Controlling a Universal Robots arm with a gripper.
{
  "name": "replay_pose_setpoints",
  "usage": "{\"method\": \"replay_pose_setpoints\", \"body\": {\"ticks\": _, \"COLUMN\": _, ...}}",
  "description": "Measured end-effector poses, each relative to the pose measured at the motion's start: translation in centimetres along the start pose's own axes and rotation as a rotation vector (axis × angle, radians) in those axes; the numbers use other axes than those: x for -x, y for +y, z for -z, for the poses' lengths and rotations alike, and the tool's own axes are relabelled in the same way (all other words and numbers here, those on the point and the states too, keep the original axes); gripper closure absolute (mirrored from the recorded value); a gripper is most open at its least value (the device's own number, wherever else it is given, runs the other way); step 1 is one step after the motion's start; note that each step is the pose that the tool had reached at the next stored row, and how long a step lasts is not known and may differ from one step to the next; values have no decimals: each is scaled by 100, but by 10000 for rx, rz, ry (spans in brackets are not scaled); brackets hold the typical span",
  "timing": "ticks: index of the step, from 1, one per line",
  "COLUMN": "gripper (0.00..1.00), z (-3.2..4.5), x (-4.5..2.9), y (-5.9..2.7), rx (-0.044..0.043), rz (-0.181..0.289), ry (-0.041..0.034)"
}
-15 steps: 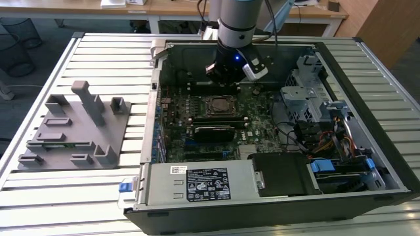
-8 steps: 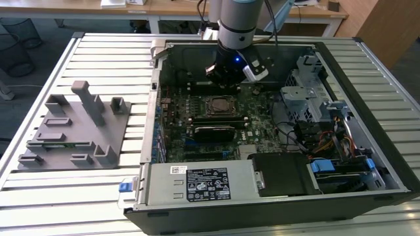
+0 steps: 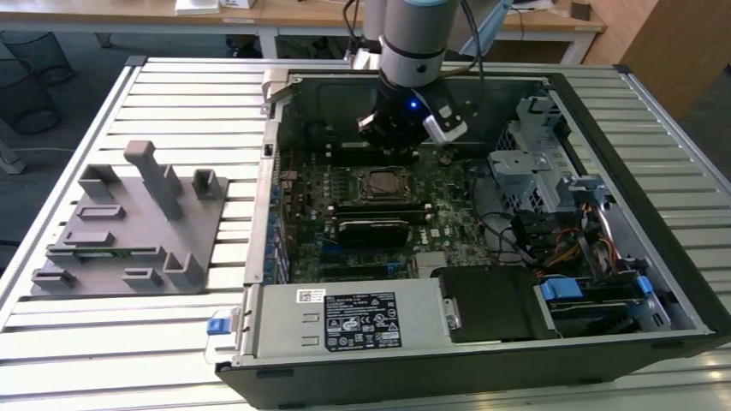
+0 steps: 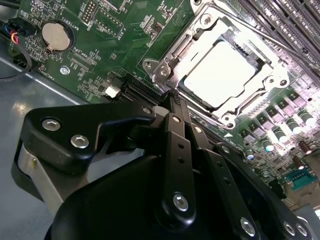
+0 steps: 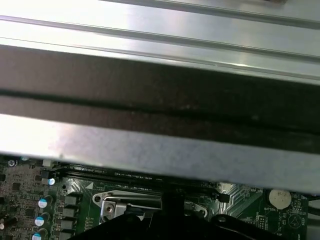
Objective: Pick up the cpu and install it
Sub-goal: 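Install the second cpu locking lever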
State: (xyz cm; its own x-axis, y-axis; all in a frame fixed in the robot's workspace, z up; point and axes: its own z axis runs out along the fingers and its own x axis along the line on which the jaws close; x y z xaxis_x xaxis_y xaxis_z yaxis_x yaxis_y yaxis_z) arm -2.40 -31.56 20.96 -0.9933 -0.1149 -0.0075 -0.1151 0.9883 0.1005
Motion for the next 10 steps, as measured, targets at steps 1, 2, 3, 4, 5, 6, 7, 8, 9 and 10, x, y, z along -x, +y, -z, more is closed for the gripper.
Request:
{"method": "replay_pose_setpoints", "body": {"ticks": 1, "gripper": 89, "z": 0, "x": -1, "y": -6, "rx": 0, "rz": -1, "ry": 0}}
{"method": "replay_pose_setpoints", "body": {"ticks": 2, "gripper": 89, "z": 1, "x": -2, "y": -13, "rx": 0, "rz": 0, "ry": 0}}
{"method": "replay_pose_setpoints", "body": {"ticks": 3, "gripper": 89, "z": 2, "x": -3, "y": -21, "rx": 1, "rz": -1, "ry": -1}}
{"method": "replay_pose_setpoints", "body": {"ticks": 4, "gripper": 89, "z": 3, "x": -4, "y": -30, "rx": 1, "rz": -1, "ry": -1}}
{"method": "replay_pose_setpoints", "body": {"ticks": 5, "gripper": 89, "z": 4, "x": -5, "y": -40, "rx": 1, "rz": -1, "ry": -1}}
{"method": "replay_pose_setpoints", "body": {"ticks": 6, "gripper": 89, "z": 5, "x": -6, "y": -50, "rx": 0, "rz": -1, "ry": 0}}
{"method": "replay_pose_setpoints", "body": {"ticks": 7, "gripper": 89, "z": 6, "x": -7, "y": -60, "rx": 0, "rz": -1, "ry": 0}}
{"method": "replay_pose_setpoints", "body": {"ticks": 8, "gripper": 89, "z": 7, "x": -8, "y": -70, "rx": 0, "rz": -1, "ry": 0}}
{"method": "replay_pose_setpoints", "body": {"ticks": 9, "gripper": 89, "z": 8, "x": -10, "y": -81, "rx": 0, "rz": -2, "ry": 0}}
{"method": "replay_pose_setpoints", "body": {"ticks": 10, "gripper": 89, "z": 9, "x": -11, "y": -91, "rx": 1, "rz": -2, "ry": -1}}
